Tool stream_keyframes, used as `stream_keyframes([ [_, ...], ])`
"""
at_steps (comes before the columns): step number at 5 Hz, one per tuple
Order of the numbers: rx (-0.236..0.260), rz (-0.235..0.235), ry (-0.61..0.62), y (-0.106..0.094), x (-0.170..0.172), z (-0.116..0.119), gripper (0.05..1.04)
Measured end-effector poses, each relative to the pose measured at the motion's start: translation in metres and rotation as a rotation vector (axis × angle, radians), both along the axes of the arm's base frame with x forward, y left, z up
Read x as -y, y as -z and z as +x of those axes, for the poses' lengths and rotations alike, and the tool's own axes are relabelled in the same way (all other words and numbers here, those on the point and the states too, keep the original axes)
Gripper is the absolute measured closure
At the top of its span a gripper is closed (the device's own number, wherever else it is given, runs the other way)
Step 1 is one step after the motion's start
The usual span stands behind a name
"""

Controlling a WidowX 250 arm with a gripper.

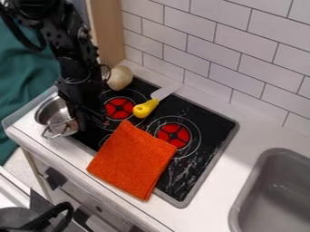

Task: Put the pot to the left of the orange cloth

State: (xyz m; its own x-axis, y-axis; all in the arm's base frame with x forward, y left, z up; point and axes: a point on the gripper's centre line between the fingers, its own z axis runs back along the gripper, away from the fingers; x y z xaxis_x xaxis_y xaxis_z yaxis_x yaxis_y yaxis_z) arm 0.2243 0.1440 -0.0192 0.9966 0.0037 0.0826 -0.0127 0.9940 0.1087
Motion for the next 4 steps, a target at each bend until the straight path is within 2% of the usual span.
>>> stream_keyframes([
  [1,0.012,-0.031,-0.028,0.001,0.0,0.0,0.59],
  [2,0.017,-0.042,-0.046,-0.004,0.003,-0.001,0.268],
  [3,0.047,-0.009,-0.096,-0.032,0.012,-0.004,0.067],
  [4,-0.008,0.011,-0.157,-0.045,0.027,-0.008,0.073],
])
